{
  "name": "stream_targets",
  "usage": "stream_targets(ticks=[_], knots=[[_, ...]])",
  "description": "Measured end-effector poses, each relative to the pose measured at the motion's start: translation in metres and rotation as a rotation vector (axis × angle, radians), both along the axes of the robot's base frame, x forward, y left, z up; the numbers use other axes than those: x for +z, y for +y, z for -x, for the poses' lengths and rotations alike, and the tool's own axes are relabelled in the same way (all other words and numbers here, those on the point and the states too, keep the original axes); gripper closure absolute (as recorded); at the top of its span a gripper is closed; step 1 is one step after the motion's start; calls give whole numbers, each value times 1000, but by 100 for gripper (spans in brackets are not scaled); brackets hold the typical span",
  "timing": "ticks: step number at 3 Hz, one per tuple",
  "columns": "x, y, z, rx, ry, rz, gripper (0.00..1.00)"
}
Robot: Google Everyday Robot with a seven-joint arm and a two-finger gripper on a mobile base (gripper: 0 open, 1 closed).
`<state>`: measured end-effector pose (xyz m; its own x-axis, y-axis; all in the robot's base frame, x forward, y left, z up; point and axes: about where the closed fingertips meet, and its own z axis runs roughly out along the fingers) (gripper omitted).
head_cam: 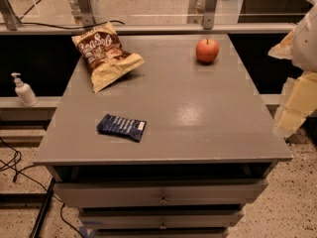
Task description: Move rxbar blueberry near apple
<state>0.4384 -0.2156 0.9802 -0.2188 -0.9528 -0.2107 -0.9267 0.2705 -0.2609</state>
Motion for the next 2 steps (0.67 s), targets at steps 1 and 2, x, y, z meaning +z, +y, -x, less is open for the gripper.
stream_targets(ticks=[1,2], knots=[[0,0,0,0,0,0,0],[0,-5,-6,26,12,-28,0]])
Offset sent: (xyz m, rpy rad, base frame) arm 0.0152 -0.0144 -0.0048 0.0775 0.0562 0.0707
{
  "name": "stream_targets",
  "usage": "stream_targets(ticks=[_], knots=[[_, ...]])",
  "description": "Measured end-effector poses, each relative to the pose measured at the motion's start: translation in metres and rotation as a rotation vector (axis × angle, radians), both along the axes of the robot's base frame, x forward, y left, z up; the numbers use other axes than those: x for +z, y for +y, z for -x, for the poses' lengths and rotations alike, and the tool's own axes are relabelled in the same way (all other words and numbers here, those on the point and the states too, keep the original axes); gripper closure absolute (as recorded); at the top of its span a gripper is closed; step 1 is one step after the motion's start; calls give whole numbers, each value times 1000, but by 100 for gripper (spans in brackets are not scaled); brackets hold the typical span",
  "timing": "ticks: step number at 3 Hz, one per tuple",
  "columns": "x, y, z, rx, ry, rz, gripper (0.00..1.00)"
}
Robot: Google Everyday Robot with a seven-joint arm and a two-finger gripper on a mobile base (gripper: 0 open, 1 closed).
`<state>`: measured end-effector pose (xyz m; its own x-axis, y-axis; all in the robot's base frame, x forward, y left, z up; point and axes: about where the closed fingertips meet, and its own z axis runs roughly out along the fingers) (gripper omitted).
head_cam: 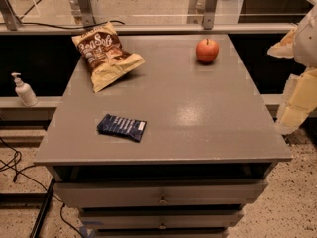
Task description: Move rxbar blueberry near apple
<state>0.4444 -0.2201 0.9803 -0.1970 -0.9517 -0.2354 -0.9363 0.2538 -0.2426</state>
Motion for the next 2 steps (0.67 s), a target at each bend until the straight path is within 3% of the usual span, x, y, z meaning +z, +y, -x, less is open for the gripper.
stream_targets(ticks=[1,2], knots=[[-18,-1,-17,24,26,-136,0],[-34,34,-17,68,49,-342,0]])
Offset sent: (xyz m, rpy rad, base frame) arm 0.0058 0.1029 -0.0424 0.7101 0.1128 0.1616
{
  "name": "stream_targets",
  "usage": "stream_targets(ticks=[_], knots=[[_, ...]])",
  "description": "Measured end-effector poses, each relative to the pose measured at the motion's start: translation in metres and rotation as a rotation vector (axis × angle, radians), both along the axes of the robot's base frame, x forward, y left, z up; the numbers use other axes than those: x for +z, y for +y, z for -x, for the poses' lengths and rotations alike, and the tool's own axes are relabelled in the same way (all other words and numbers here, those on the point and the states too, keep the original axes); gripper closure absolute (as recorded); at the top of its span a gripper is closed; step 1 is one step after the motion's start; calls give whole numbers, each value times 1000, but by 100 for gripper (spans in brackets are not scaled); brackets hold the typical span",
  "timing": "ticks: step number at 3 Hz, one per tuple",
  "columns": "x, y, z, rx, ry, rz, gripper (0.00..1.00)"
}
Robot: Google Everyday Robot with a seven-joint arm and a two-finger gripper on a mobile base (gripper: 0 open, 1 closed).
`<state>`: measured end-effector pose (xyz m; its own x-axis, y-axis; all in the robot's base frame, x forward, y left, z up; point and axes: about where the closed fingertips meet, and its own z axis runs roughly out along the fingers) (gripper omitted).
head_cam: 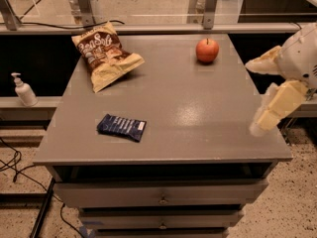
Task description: Move rxbar blueberry near apple
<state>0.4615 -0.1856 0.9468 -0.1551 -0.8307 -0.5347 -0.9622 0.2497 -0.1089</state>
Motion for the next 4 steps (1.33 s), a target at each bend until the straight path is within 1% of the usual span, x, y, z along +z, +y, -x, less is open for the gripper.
stream_targets(ticks=[1,2,3,4], knots=[[-8,53,14,75,5,-187,0],[-2,118,42,205,5,-347,0],[5,133,47,235,9,-382,0],[4,133,47,235,9,-379,0]])
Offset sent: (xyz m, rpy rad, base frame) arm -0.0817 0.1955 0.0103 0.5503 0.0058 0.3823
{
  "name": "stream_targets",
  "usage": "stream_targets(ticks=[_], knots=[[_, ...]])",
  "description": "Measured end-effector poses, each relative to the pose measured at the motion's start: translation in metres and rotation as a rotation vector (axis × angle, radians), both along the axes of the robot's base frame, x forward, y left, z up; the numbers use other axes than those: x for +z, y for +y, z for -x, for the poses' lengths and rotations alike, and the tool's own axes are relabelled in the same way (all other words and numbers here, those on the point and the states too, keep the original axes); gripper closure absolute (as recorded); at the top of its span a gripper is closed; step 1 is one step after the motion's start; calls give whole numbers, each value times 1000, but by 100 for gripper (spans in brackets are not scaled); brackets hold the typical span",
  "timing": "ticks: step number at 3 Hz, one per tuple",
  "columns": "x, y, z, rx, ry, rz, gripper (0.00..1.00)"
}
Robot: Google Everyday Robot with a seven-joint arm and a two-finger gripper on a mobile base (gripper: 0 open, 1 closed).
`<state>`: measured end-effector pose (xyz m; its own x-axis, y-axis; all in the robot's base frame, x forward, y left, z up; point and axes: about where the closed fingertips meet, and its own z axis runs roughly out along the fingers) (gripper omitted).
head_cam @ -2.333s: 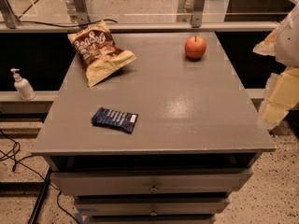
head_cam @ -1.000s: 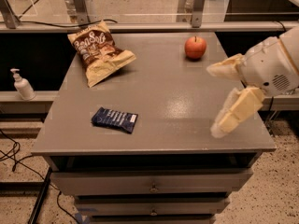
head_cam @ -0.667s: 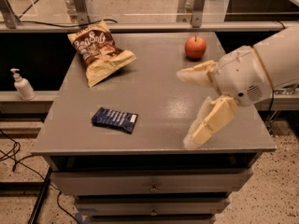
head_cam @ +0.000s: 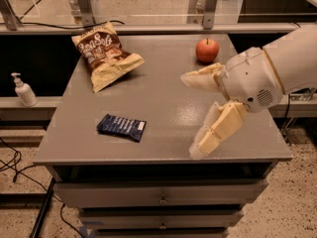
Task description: Move rxbar blueberry near apple
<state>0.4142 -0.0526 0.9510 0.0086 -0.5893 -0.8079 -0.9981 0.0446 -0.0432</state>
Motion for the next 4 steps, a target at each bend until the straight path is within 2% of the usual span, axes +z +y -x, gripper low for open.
stream_targets(ticks=[1,2,3,4], knots=[[-6,12,-4,-26,-29,-34,0],[-38,50,-11,-53,-64,-110,0],[-60,79,-36,-115,-78,-172,0],[-69,97,-76,-219,-93,-204,0]])
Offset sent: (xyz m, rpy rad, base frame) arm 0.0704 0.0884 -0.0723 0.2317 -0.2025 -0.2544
